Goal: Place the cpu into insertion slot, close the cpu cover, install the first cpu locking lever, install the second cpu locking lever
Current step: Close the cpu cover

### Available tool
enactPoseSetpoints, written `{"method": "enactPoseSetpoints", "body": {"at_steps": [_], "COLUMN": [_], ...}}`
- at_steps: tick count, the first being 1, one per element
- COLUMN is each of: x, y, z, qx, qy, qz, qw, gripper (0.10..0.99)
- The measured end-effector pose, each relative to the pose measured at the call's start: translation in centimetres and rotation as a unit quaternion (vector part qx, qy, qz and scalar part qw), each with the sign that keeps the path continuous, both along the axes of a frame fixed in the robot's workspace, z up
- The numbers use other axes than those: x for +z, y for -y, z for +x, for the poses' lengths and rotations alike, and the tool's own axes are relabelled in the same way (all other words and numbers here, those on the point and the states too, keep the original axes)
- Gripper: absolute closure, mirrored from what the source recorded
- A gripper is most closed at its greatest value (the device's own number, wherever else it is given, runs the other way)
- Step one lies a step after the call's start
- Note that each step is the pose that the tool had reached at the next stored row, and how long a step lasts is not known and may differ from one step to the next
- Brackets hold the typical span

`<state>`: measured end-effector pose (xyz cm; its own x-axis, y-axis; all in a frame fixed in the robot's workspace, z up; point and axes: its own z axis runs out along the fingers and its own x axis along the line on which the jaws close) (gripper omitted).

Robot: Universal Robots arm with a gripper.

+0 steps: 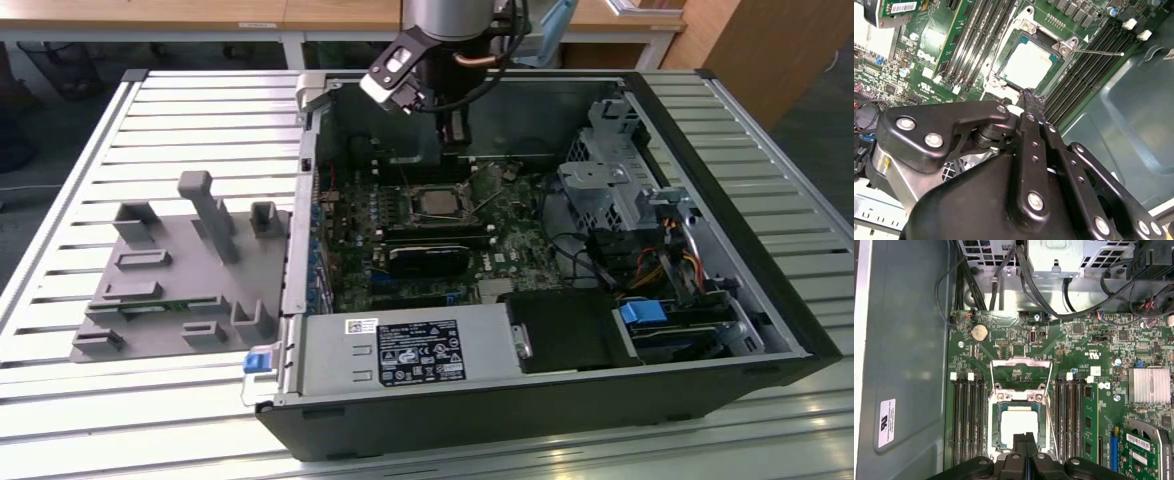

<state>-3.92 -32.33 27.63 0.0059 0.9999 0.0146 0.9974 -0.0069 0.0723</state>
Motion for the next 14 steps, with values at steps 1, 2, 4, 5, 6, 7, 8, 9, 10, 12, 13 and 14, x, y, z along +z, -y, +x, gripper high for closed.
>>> {"method": "enactPoseSetpoints", "body": {"at_steps": [1, 2, 4, 5, 6, 7, 8, 9, 10, 12, 13, 14], "x": [0.0, 0.0, 0.0, 0.0, 0.0, 0.0, 0.0, 0.0, 0.0, 0.0, 0.0, 0.0], "y": [0.0, 0.0, 0.0, 0.0, 0.0, 0.0, 0.0, 0.0, 0.0, 0.0, 0.0, 0.0], "z": [0.07, 0.12, 0.2, 0.28, 0.32, 0.36, 0.39, 0.42, 0.45, 0.55, 0.61, 0.66], "qx": [0.0, 0.0, 0.0, 0.0, 0.0, 0.0, 0.0, 0.0, 0.0, 0.0, 0.0, 0.0], "qy": [-0.0001, -0.0001, -0.0001, -0.0001, -0.0001, -0.0001, -0.0001, -0.0001, -0.0001, -0.0001, -0.0001, -0.0001], "qz": [0.0, 0.0, 0.0, 0.0, 0.0, 0.0, 0.0, 0.0, 0.0, 0.0, 0.0, 0.0], "qw": [1.0, 1.0, 1.0, 1.0, 1.0, 1.0, 1.0, 1.0, 1.0, 1.0, 1.0, 1.0], "gripper": [0.98, 0.98, 0.98, 0.98, 0.98, 0.98, 0.98, 0.98, 0.98, 0.98, 0.98, 0.98]}}
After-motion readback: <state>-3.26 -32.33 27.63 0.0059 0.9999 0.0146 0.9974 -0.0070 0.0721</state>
